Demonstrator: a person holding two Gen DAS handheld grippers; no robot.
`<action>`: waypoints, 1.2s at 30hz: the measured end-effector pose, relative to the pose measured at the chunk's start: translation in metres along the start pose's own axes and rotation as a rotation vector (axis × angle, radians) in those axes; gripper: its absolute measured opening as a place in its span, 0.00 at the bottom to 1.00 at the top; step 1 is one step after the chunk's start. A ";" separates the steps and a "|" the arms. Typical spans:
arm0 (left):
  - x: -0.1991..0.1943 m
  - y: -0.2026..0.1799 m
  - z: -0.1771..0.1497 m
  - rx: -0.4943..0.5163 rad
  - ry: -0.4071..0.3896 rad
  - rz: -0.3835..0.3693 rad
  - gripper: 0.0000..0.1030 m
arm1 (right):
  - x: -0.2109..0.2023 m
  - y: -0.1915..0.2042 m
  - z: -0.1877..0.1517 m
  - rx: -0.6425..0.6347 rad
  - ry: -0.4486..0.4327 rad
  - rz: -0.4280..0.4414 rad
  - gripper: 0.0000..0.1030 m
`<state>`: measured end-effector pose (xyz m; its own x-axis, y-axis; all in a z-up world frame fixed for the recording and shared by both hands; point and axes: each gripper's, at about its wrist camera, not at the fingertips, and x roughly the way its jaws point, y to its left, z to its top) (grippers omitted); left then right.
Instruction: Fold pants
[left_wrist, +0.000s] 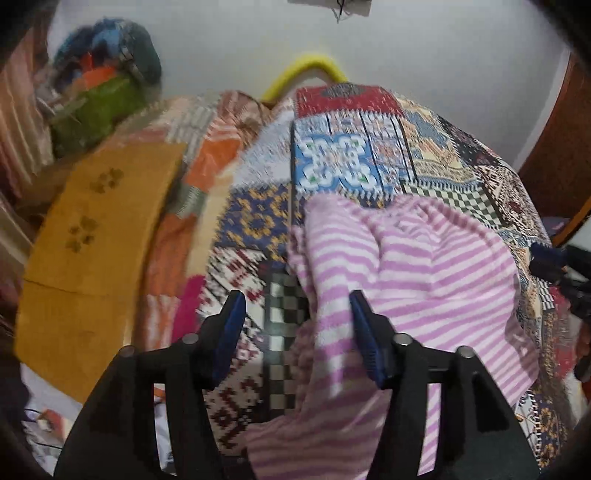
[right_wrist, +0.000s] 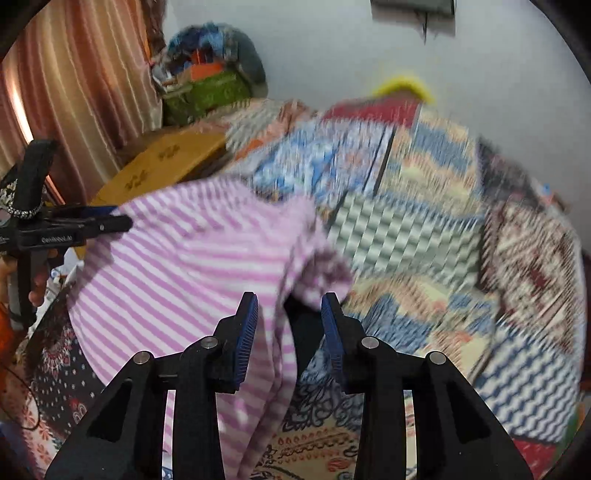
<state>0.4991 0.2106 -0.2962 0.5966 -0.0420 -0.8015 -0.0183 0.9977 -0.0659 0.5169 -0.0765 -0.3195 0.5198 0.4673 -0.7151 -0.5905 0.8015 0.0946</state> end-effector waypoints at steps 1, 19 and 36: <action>-0.005 -0.001 0.004 -0.004 -0.009 -0.003 0.40 | -0.004 0.002 0.004 -0.017 -0.026 -0.014 0.30; 0.074 -0.007 0.006 -0.046 0.124 0.048 0.28 | 0.083 -0.006 -0.004 0.038 0.134 -0.048 0.45; -0.170 -0.089 -0.027 0.027 -0.230 -0.002 0.32 | -0.159 0.025 -0.021 0.057 -0.256 -0.026 0.47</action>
<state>0.3775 0.1277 -0.1703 0.7636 -0.0341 -0.6448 0.0028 0.9988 -0.0494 0.4067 -0.1390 -0.2180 0.6784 0.5194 -0.5196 -0.5427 0.8310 0.1222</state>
